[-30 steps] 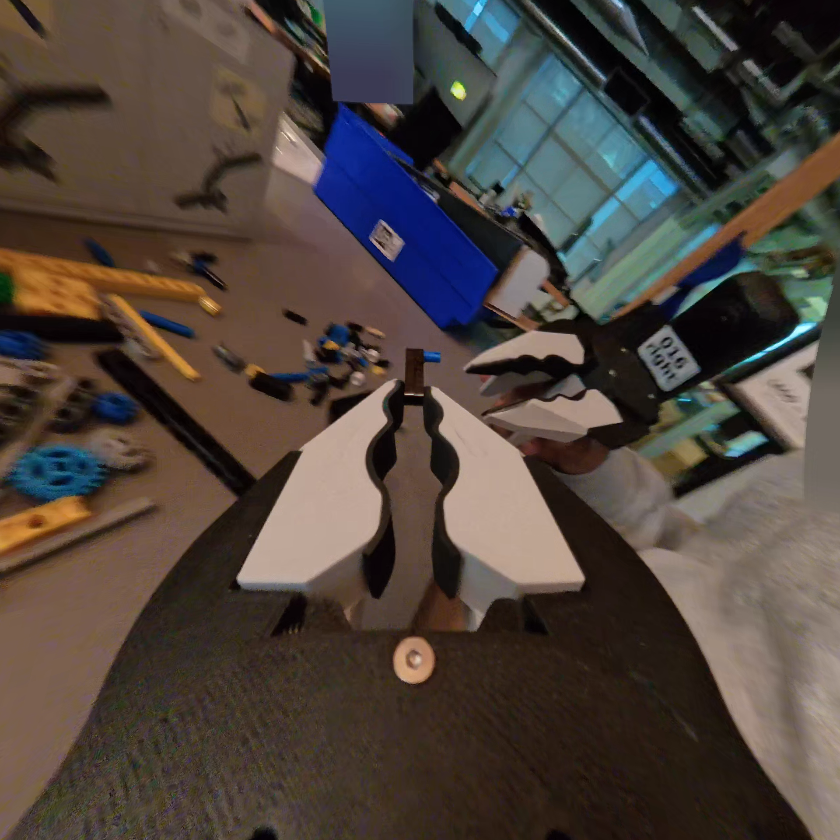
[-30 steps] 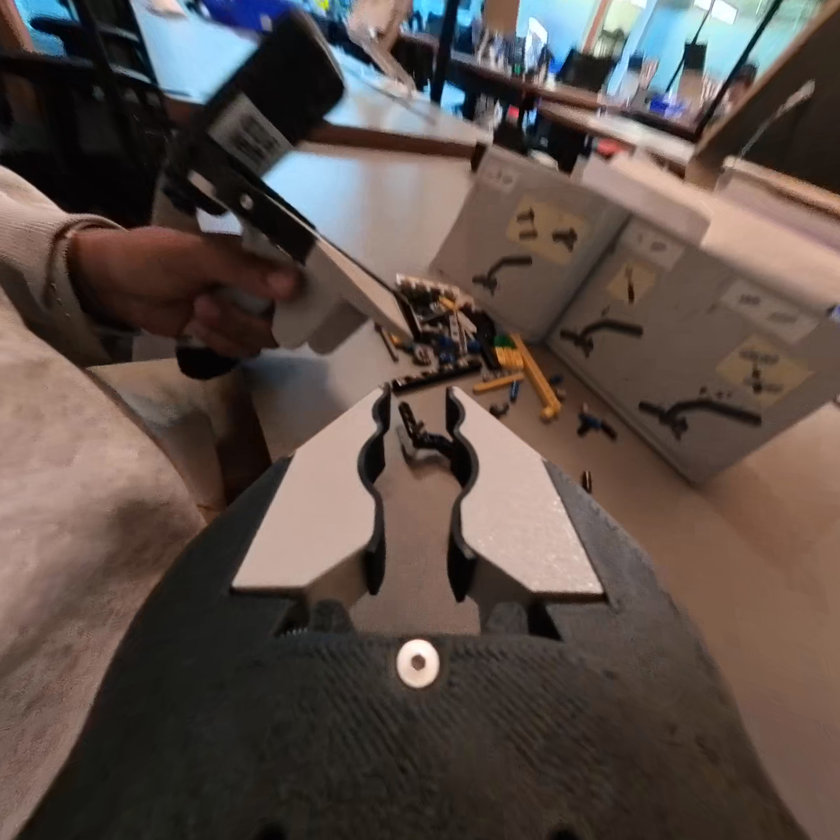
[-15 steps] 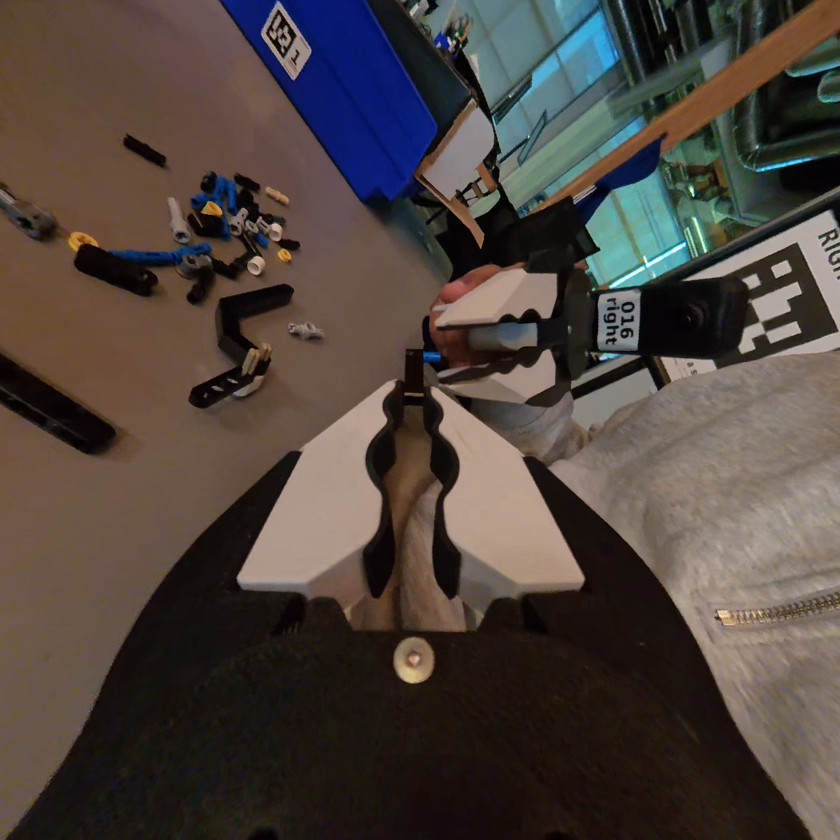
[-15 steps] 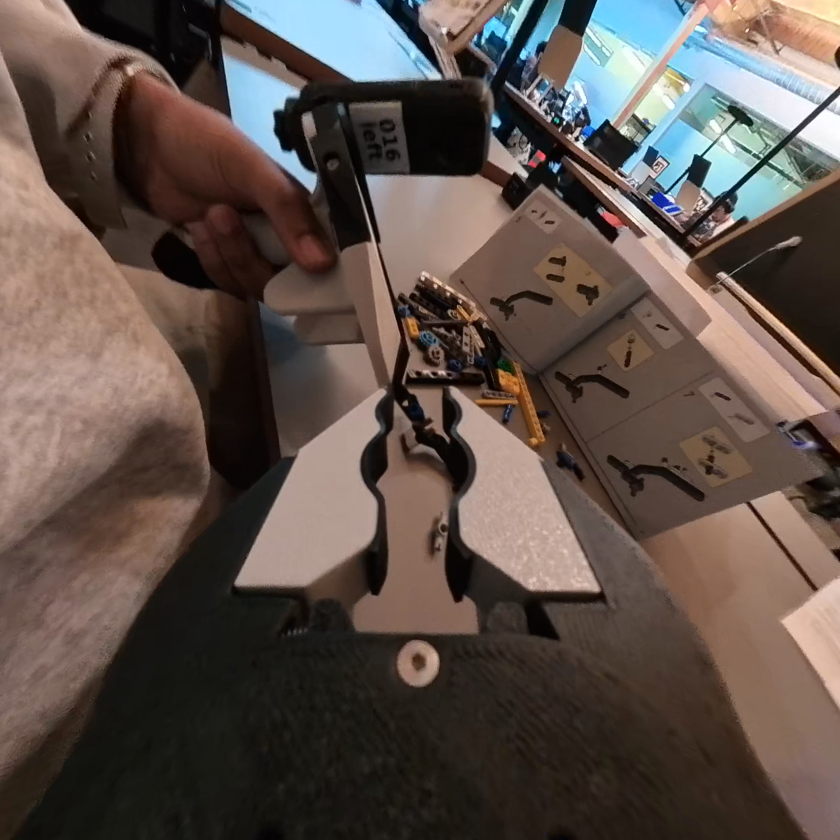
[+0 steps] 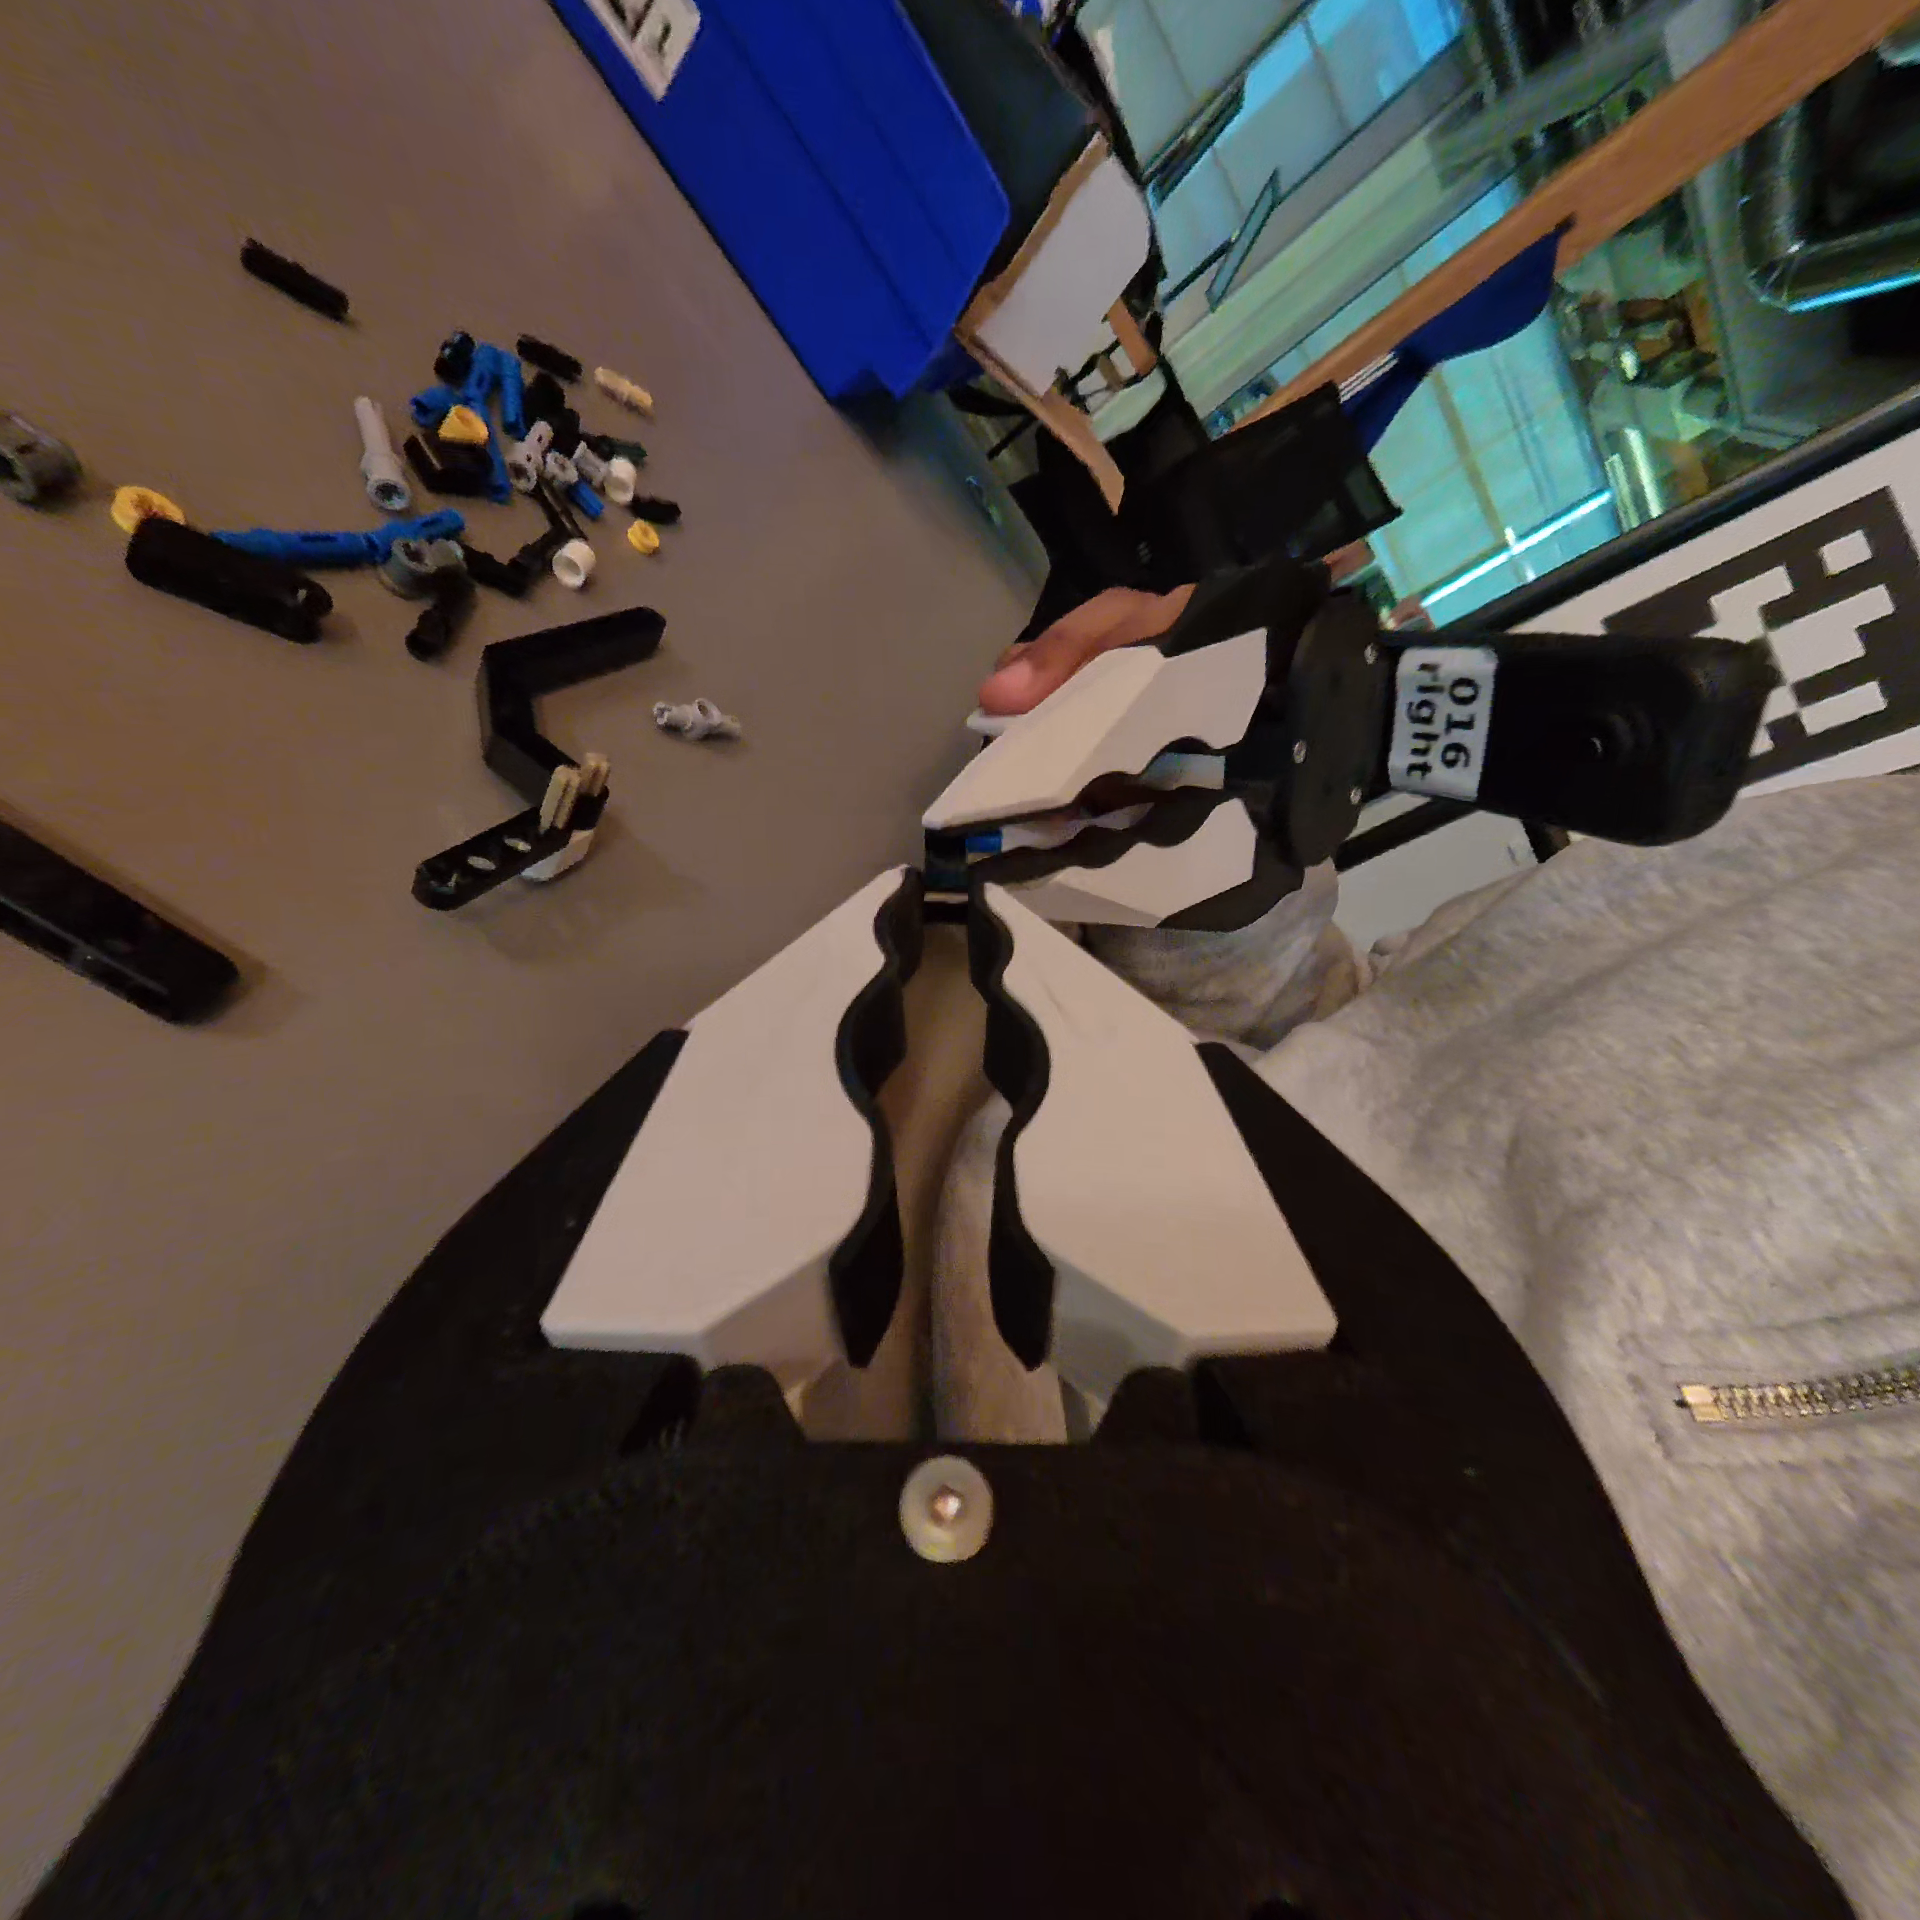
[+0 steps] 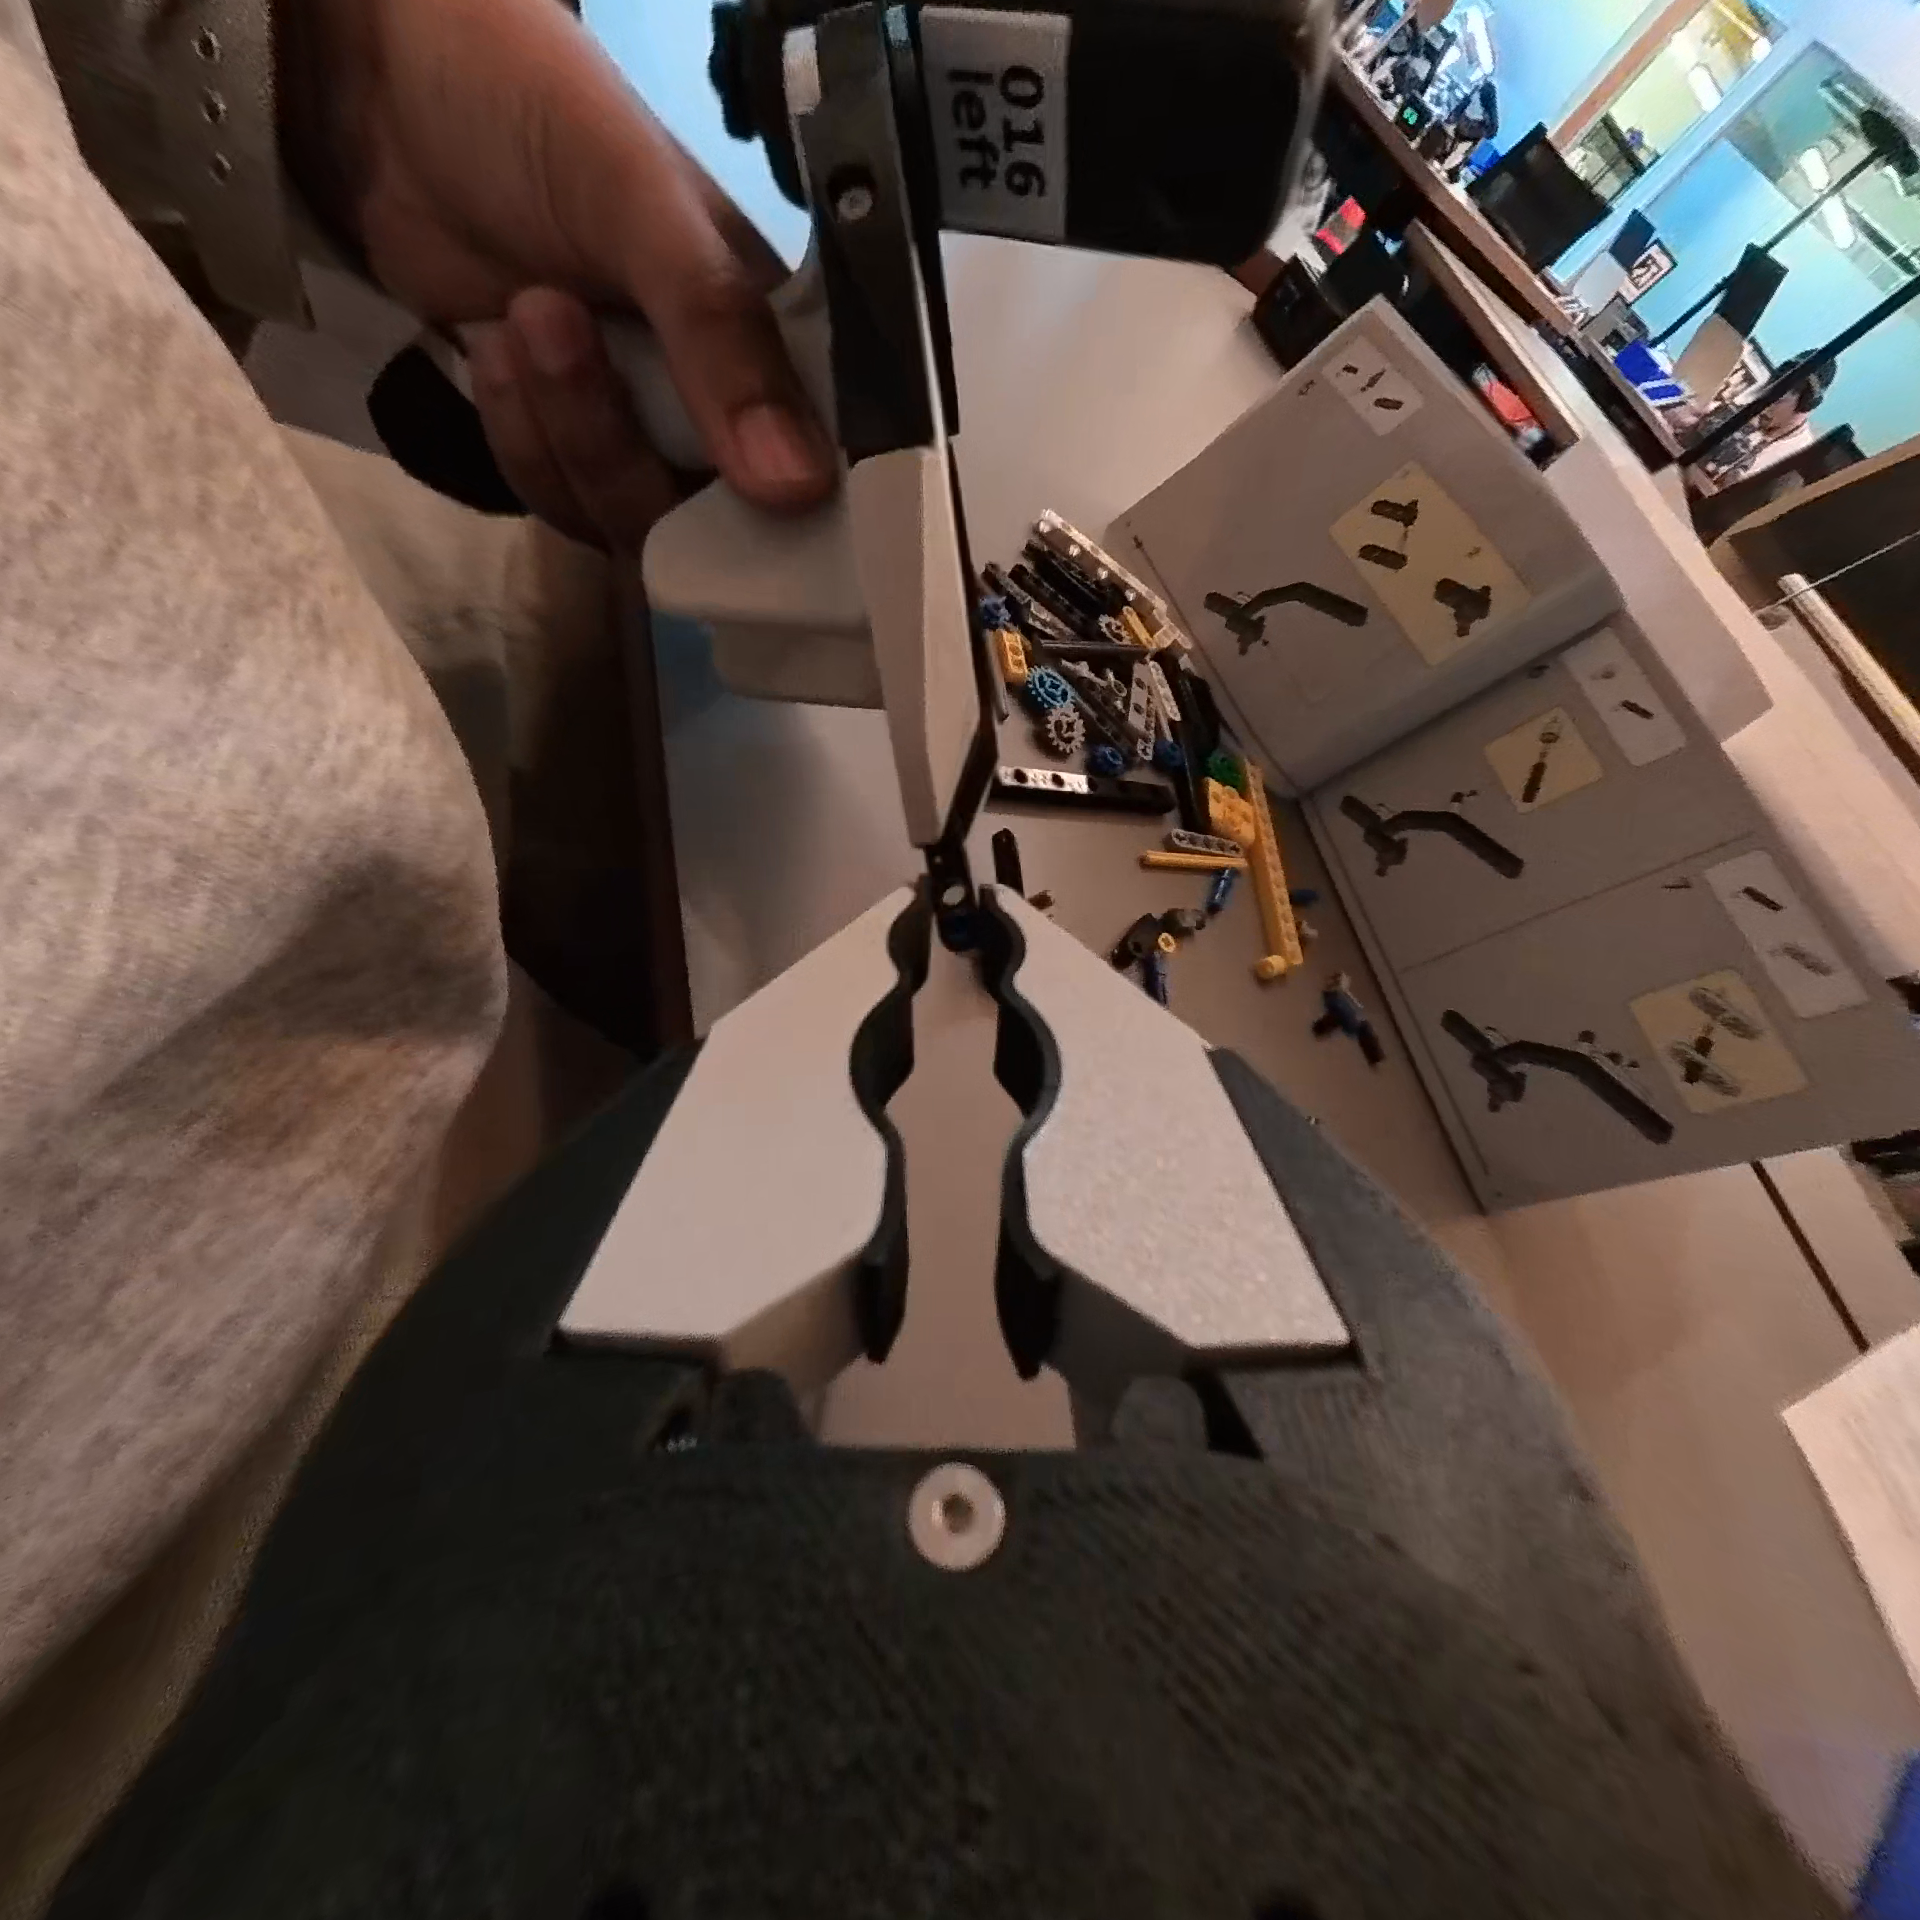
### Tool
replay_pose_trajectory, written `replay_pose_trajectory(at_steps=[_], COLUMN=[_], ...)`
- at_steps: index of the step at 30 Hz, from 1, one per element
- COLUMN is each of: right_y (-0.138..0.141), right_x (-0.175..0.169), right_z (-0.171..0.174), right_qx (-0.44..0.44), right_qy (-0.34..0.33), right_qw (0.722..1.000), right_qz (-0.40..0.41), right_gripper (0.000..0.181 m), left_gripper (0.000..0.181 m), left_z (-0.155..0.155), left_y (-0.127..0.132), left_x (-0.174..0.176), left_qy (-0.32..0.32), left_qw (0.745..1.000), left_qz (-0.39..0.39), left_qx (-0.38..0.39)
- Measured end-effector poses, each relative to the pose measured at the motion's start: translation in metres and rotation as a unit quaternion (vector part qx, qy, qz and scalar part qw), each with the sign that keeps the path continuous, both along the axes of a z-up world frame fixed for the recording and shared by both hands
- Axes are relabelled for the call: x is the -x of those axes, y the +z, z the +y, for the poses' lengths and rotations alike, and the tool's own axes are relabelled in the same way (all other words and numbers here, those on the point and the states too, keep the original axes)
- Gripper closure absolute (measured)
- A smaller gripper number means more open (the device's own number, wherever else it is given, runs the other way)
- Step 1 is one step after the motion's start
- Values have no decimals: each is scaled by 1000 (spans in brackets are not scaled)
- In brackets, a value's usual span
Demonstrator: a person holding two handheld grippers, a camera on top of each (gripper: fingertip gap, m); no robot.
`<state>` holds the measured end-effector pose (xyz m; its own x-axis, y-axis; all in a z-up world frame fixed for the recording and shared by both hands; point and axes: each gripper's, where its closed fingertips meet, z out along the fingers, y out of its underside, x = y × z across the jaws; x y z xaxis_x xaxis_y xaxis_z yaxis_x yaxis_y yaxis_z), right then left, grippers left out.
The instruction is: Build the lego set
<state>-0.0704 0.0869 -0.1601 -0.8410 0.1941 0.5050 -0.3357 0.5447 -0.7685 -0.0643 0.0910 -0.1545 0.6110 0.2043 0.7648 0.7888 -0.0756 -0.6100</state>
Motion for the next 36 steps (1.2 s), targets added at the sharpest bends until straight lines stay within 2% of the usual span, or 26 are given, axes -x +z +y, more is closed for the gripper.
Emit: replay_pose_trajectory(at_steps=[3,6,10,12,15,17,24,32,34,36], right_y=[6,15,32,39,42,44,55,55,52,47], right_x=[4,5,-2,-4,-11,-14,-15,-16,-12,1], right_z=[3,5,-1,-3,-8,-10,-11,-10,-6,5], right_qx=[29,85,181,212,228,235,278,280,265,239], right_qy=[-13,-13,19,31,52,60,76,87,76,37], right_qw=[999,991,958,945,931,926,908,901,912,932], right_qz=[-30,-104,-223,-248,-279,-289,-305,-320,-303,-270], right_gripper=[175,175,176,176,176,176,176,176,161,149], left_gripper=[160,152,154,158,167,173,173,176,176,176], left_z=[-2,-5,-5,-2,-1,-2,-6,-7,-10,-15], left_y=[18,35,40,39,48,52,60,59,60,61], left_x=[5,3,2,-4,-9,-8,-12,-12,-9,-2], left_qy=[11,9,22,10,8,12,-1,1,15,39], left_qw=[998,991,982,979,975,974,972,967,963,959], left_qz=[27,89,161,184,191,186,169,205,228,245], left_qx=[-59,-103,-95,-85,-111,-126,-166,-148,-144,-135])
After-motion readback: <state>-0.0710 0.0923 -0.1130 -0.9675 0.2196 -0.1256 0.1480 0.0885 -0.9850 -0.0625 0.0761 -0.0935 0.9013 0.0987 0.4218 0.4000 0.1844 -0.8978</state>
